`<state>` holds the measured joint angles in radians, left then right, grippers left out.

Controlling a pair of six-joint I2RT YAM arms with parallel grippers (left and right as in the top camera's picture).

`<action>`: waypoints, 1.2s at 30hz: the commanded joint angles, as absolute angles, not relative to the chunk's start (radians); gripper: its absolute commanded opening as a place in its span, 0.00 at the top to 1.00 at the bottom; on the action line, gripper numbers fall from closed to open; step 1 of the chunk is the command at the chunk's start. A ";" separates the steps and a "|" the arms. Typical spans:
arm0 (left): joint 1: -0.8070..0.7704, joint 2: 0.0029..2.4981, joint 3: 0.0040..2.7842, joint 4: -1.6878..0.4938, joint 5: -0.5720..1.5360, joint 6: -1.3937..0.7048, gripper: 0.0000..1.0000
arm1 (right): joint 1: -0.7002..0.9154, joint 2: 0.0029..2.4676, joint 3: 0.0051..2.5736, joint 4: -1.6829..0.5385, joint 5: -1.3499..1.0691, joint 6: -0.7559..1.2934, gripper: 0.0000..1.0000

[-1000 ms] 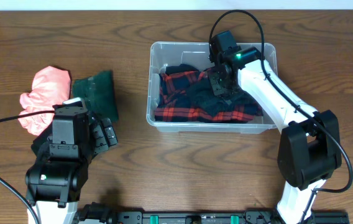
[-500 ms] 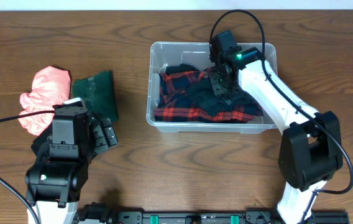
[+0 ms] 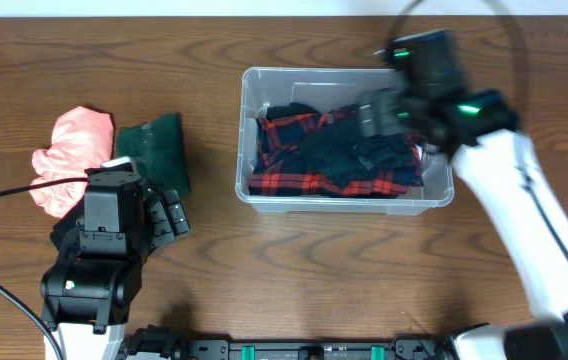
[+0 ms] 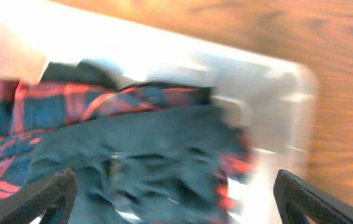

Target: Pack container

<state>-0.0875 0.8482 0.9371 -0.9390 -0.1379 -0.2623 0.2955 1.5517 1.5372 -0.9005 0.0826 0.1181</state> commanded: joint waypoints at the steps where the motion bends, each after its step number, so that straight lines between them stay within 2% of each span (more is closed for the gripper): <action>1: -0.083 0.848 0.953 -0.942 -0.150 -0.267 0.02 | 0.171 1.501 1.538 -0.947 0.077 0.119 0.01; 7: -0.083 0.849 0.953 -0.913 -0.150 -0.265 0.02 | -0.044 1.514 1.534 -1.081 -0.008 0.117 0.01; 11: -0.072 0.910 0.993 -0.905 -0.150 -0.256 0.02 | -0.114 1.531 1.522 -1.106 -0.015 0.101 0.01; 19: 0.013 1.344 1.298 -0.962 -0.150 -0.211 0.02 | -0.123 1.534 1.509 -1.091 -0.043 0.100 0.01; 22: 0.072 1.505 1.404 -0.973 -0.072 -0.211 0.02 | -0.123 1.534 1.509 -1.093 -0.043 0.100 0.01; 29: 0.266 1.715 1.446 -0.931 0.098 -0.125 0.02 | -0.123 1.534 1.509 -1.096 -0.043 0.100 0.01; 36: 0.348 1.900 1.446 -0.888 0.303 0.051 0.02 | -0.123 1.534 1.509 -1.097 -0.043 0.100 0.01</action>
<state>0.3420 1.8416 1.4239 -0.8898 0.1699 -0.0669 -0.1223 1.5314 1.5097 -1.0962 -0.0341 0.1131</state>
